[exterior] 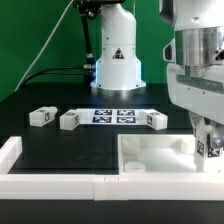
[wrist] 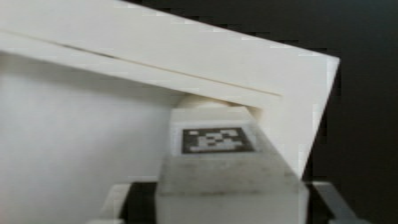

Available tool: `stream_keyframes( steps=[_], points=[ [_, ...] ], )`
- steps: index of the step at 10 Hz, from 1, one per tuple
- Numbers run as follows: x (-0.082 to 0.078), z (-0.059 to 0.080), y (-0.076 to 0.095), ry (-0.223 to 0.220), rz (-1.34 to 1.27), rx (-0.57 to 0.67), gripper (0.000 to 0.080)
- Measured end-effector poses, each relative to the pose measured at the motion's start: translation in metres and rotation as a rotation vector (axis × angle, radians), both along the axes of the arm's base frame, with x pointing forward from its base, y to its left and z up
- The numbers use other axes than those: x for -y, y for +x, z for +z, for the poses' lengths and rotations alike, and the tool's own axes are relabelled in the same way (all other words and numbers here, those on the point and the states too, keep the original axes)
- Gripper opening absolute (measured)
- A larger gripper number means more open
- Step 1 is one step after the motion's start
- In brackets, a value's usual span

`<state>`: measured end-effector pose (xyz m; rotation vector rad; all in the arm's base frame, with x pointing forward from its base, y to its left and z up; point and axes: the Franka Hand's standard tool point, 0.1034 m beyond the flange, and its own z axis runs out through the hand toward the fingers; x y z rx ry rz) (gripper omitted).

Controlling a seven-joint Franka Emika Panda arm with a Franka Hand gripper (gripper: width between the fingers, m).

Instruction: Assemble one leg

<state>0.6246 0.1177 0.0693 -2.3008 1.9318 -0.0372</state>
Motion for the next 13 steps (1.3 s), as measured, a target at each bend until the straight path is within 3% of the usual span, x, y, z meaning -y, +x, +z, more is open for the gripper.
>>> stream_keyframes(
  steps=[2, 4, 5, 6, 7, 8, 13],
  points=[
    [-0.0026, -0.0001, -0.0004, 0.034, -0.158, -0.015, 0.0294],
    [-0.0029, -0.0004, -0.0006, 0.031, -0.13, -0.013, 0.0299],
    [-0.0032, -0.0005, -0.0007, 0.031, -0.124, -0.012, 0.0512],
    [-0.0044, -0.0001, -0.0004, 0.015, 0.003, 0.0, 0.0512],
    [-0.006, 0.0004, -0.0006, 0.0, 0.169, 0.011, 0.0624],
    [-0.009, 0.0013, -0.0003, -0.013, 0.325, 0.024, 0.0642],
    [-0.0045, 0.0017, 0.0059, -0.092, 1.028, 0.074, 0.0649]
  ],
)
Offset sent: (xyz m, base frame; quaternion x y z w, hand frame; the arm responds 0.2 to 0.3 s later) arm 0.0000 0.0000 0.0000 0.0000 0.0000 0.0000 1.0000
